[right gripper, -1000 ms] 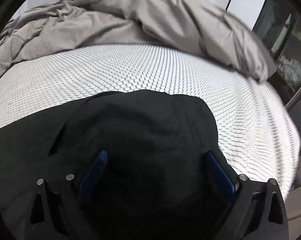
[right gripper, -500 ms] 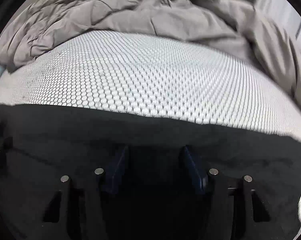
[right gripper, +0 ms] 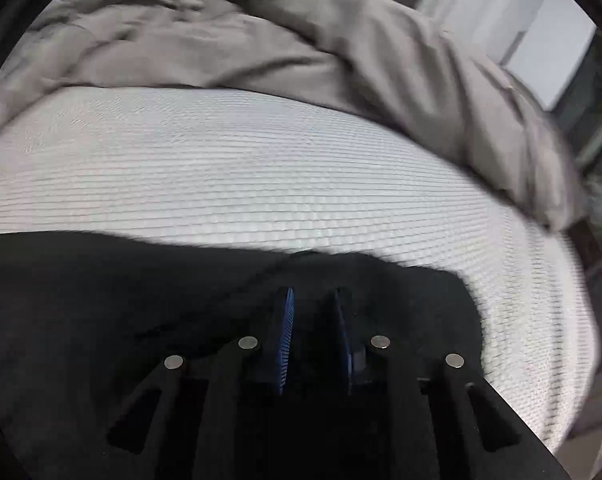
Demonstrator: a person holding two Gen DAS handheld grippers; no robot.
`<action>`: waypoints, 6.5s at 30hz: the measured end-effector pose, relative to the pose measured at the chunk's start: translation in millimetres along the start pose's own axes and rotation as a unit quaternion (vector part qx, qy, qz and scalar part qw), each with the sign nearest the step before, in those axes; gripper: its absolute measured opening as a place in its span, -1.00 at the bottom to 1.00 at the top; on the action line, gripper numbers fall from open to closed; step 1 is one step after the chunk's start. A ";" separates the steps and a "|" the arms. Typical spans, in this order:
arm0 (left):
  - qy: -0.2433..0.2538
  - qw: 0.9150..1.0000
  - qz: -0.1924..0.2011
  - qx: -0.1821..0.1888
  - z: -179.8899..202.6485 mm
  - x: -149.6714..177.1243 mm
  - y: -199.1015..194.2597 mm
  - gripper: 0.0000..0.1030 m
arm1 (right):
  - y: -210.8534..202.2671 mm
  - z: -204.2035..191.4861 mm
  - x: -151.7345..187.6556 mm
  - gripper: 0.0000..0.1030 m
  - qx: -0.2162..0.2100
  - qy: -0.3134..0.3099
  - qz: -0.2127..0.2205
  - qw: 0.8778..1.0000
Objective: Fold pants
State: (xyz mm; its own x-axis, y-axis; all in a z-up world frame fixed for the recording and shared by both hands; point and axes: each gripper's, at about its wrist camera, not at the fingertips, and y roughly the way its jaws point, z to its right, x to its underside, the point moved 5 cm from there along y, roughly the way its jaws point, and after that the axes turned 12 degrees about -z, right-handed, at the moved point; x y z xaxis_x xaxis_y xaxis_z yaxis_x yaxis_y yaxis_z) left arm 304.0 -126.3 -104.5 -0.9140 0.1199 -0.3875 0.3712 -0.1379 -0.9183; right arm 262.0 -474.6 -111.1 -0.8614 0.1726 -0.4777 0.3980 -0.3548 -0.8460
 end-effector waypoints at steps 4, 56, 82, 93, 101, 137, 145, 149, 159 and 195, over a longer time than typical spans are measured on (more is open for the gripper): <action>0.095 0.995 0.026 0.029 54.0 18.0 -25.8 0.69 | -36.0 -51.0 23.6 -0.39 -0.117 -0.042 0.001 0.992; 0.270 0.958 -0.030 0.090 90.9 100.7 -44.7 0.57 | -65.9 -129.9 144.2 0.65 -0.109 -0.303 0.020 0.947; 0.125 0.991 -0.037 0.023 -12.5 69.0 -34.1 0.50 | -75.2 -241.3 98.8 0.65 -0.158 -0.318 0.021 0.935; 0.056 0.998 -0.017 0.022 -74.2 79.7 -58.9 0.41 | -25.5 -86.9 50.1 0.68 -0.057 -0.059 -0.015 0.997; 0.106 0.993 -0.036 0.046 1.4 48.7 -33.7 0.41 | -93.5 -226.5 90.3 0.68 -0.229 -0.226 0.012 0.947; -0.025 0.998 -0.013 0.048 -63.5 8.3 -20.1 0.33 | -68.7 -230.2 42.0 0.41 -0.131 -0.117 0.009 0.984; 0.008 0.999 -0.031 0.037 -11.3 -11.2 21.4 0.33 | -73.2 -296.7 53.4 0.13 -0.197 -0.209 0.003 0.958; -0.033 0.999 -0.024 -0.015 -44.5 -12.3 14.7 0.31 | -63.4 -257.6 47.5 0.24 -0.111 -0.183 0.008 0.977; -0.059 0.998 0.004 0.031 -76.1 -3.3 -5.7 -0.02 | -52.6 -205.1 57.5 0.26 -0.095 -0.148 0.005 0.984; -0.184 0.980 0.071 -0.005 -257.6 120.3 -80.7 -0.63 | -63.0 -204.4 79.9 0.31 -0.098 -0.189 0.011 0.977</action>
State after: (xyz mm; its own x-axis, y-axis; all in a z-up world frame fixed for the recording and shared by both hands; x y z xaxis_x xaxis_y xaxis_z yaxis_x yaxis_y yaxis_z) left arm 206.2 152.5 -98.1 -0.8500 -0.2623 -0.4570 0.4983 -0.1185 -0.8589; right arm 232.6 -250.7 -144.4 -0.8924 -0.1981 -0.4054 0.4381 -0.1654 -0.8836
